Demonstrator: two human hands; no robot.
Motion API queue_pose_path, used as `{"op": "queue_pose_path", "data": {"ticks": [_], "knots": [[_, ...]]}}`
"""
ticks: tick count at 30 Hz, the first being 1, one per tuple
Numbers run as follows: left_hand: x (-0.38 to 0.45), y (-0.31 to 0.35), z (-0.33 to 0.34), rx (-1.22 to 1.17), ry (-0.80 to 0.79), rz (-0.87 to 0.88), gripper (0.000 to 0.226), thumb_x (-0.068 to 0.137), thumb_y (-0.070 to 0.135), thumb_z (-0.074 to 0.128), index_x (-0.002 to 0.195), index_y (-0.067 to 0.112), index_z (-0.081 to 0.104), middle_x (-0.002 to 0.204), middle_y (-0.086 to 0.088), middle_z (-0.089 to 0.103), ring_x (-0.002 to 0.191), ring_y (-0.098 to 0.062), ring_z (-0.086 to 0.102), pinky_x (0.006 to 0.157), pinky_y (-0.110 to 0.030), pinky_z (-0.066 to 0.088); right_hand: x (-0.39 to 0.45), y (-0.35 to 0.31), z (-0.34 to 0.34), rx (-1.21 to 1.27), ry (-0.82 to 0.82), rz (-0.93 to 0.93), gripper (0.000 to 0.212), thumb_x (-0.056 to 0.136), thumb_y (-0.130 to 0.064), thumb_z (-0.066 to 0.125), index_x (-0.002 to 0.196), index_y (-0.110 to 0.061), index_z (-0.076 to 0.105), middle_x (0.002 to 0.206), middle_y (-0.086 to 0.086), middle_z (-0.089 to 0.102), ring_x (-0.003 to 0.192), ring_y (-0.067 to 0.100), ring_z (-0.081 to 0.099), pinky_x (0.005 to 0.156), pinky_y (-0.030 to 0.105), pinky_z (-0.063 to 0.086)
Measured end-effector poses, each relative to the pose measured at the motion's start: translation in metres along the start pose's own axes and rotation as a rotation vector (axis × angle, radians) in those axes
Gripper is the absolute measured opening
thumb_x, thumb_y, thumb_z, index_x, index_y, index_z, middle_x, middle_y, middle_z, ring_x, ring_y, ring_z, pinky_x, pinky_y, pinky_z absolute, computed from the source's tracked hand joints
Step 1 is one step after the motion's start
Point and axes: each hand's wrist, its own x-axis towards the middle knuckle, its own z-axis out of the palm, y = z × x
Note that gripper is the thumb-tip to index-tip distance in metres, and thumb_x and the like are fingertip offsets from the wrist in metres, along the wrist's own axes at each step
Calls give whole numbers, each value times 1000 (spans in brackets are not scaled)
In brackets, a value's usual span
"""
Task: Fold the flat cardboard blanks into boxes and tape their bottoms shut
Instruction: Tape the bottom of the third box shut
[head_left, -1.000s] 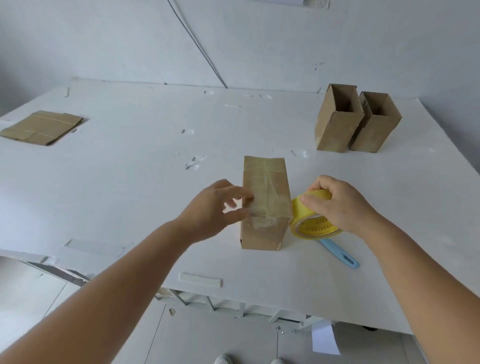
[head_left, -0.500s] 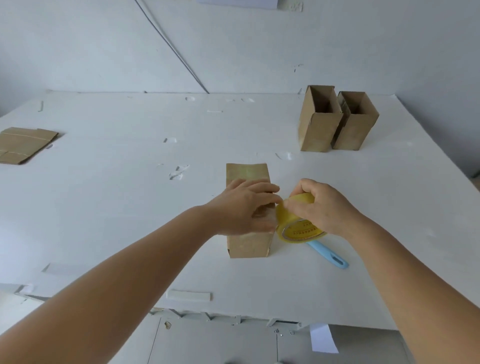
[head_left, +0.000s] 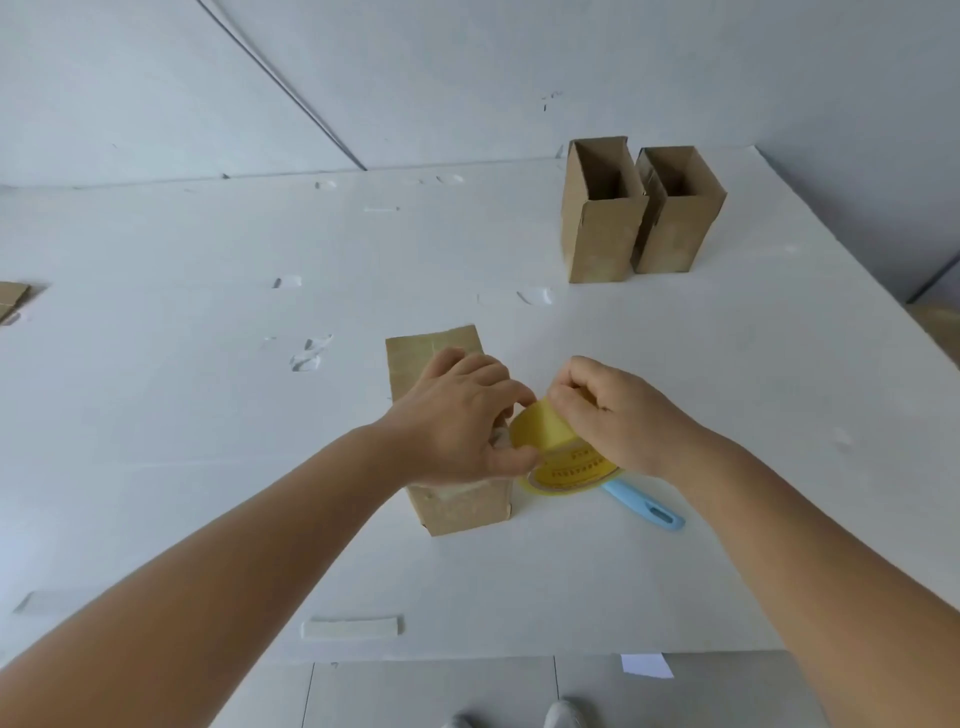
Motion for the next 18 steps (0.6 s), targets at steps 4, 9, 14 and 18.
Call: {"op": "queue_pose_path", "data": {"ticks": [4,9,14,18], "knots": [[3,3,-1,-20,-33,-23,76,70,73,27,126,30,57,90,18,50,109,-4,42,104,-22,13,4,14,2,-516,-12,-70,21,95,-42,40,87,-24,43,85,1,59,78,22,51,69,32,35],[3,-1,0,-40,-13,-30,73,72,70,30,125,29,57,89,18,51,106,-3,42,103,-20,13,10,24,8,-492,-57,-52,26,99,-35,32,83,-18,43,79,2,55,78,23,50,69,34,35],[6,2,-7,-8,-123,-34,77,70,74,24,129,35,52,93,19,49,112,-4,38,105,-22,10,7,26,-6,92,-127,119,24,98,-24,38,87,-21,59,77,-6,57,71,7,53,59,14,37],[28,14,-28,28,-416,-94,54,90,64,24,130,38,49,105,15,56,119,-11,38,111,-30,9,5,27,-5,-159,-57,32,12,97,-26,41,91,-24,52,76,-9,54,71,8,49,58,19,33]]}}
